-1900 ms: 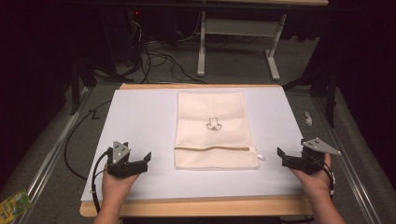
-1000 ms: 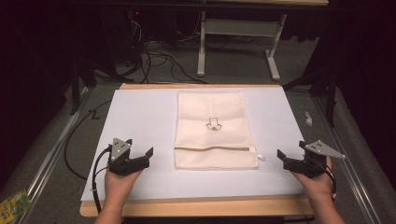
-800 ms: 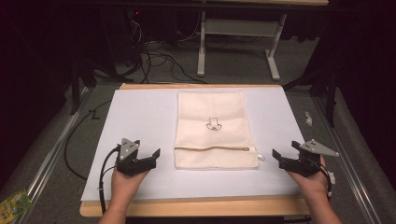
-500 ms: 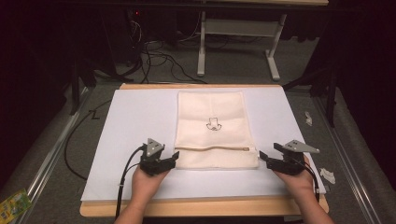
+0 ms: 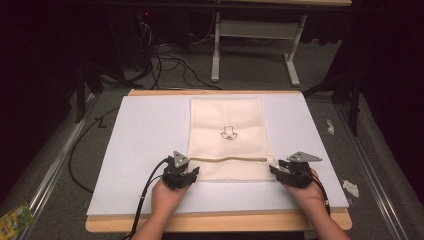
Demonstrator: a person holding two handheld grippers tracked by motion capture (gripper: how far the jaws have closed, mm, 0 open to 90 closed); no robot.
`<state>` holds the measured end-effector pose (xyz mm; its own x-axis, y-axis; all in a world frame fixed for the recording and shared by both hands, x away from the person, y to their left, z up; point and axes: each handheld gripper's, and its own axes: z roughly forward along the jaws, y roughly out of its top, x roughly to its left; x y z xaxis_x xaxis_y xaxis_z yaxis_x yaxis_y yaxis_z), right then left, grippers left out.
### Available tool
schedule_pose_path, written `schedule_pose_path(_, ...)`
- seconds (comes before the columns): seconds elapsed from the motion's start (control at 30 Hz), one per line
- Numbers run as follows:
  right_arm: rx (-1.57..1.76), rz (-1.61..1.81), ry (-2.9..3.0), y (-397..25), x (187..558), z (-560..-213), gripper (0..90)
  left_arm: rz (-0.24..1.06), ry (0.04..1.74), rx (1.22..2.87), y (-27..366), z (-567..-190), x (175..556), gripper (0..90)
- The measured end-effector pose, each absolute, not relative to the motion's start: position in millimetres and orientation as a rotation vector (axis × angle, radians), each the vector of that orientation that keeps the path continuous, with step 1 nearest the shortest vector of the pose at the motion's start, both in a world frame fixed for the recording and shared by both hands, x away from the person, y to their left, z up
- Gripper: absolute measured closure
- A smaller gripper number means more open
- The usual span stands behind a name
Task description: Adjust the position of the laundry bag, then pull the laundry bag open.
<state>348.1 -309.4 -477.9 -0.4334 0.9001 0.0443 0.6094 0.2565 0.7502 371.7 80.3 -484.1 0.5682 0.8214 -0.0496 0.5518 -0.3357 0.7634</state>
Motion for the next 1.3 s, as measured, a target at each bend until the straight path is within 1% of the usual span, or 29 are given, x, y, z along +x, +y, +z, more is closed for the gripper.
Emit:
schedule_pose_path(0.03, 1.361, 0.993, 2.169, -307.1, 348.2, -478.9, 68.2, 0.44, 1.105, 2.026, 81.8, -484.5, 371.4, 66.9)
schedule_pose_path(0.07, 1.361, 0.993, 2.169, -307.1, 348.2, -478.9, 68.2, 0.44, 1.105, 2.026, 81.8, -484.5, 371.4, 70.3)
schedule_pose_path(0.1, 1.338, 0.96, 2.177, -303.4, 346.9, -479.0, 76.6, 0.432, 1.103, 2.026, 82.2, -484.5, 371.5, 74.5)
schedule_pose_path(0.17, 1.333, 0.967, 2.188, -302.4, 346.8, -479.0, 84.0, 0.426, 1.076, 2.039, 80.9, -484.5, 370.2, 83.0)
schedule_pose_path(0.2, 1.336, 0.967, 2.192, -301.6, 346.2, -478.7, 86.6, 0.43, 1.072, 2.043, 80.3, -484.4, 369.6, 85.0)
schedule_pose_path(0.37, 1.325, 0.969, 2.212, -302.8, 344.2, -477.5, 87.2, 0.395, 1.087, 2.029, 82.9, -483.9, 368.4, 85.8)
schedule_pose_path(0.47, 1.314, 0.965, 2.224, -302.7, 341.7, -476.8, 87.2, 0.407, 1.075, 2.042, 82.1, -483.5, 366.0, 85.7)
schedule_pose_path(0.5, 1.283, 0.96, 2.232, -301.6, 337.4, -476.9, 87.2, 0.426, 1.066, 2.049, 81.1, -483.5, 363.4, 85.7)
schedule_pose_path(0.93, 1.266, 0.959, 2.304, -299.1, 299.5, -473.3, 86.2, 0.36, 1.026, 2.115, 92.0, -477.8, 325.7, 84.4)
schedule_pose_path(1.0, 1.266, 0.968, 2.305, -300.5, 298.5, -473.3, 84.7, 0.357, 1.023, 2.112, 92.4, -476.2, 323.7, 82.5)
schedule_pose_path(1.03, 1.272, 0.98, 2.302, -302.0, 298.1, -472.8, 82.0, 0.359, 1.028, 2.103, 92.7, -475.3, 323.6, 80.3)
schedule_pose_path(1.1, 1.266, 1.02, 2.275, -304.4, 297.7, -470.7, 74.8, 0.373, 1.03, 2.086, 93.4, -473.4, 323.8, 70.8)
schedule_pose_path(1.13, 1.266, 1.02, 2.275, -304.4, 297.7, -470.7, 74.8, 0.382, 1.02, 2.065, 94.2, -471.3, 323.8, 70.8)
schedule_pose_path(1.17, 1.263, 1.054, 2.234, -306.5, 297.3, -465.9, 68.7, 0.441, 0.98, 2.024, 95.9, -468.1, 322.5, 62.3)
schedule_pose_path(1.2, 1.267, 1.061, 2.219, -306.6, 297.6, -464.7, 65.5, 0.441, 0.98, 2.024, 95.9, -468.1, 322.5, 58.6)
schedule_pose_path(1.23, 1.276, 1.063, 2.202, -306.7, 298.3, -464.0, 64.1, 0.503, 0.966, 1.998, 96.0, -466.3, 322.0, 54.7)
schedule_pose_path(1.3, 1.274, 1.063, 2.184, -308.2, 301.0, -463.7, 62.8, 0.506, 0.958, 1.977, 98.0, -466.0, 323.1, 50.3)
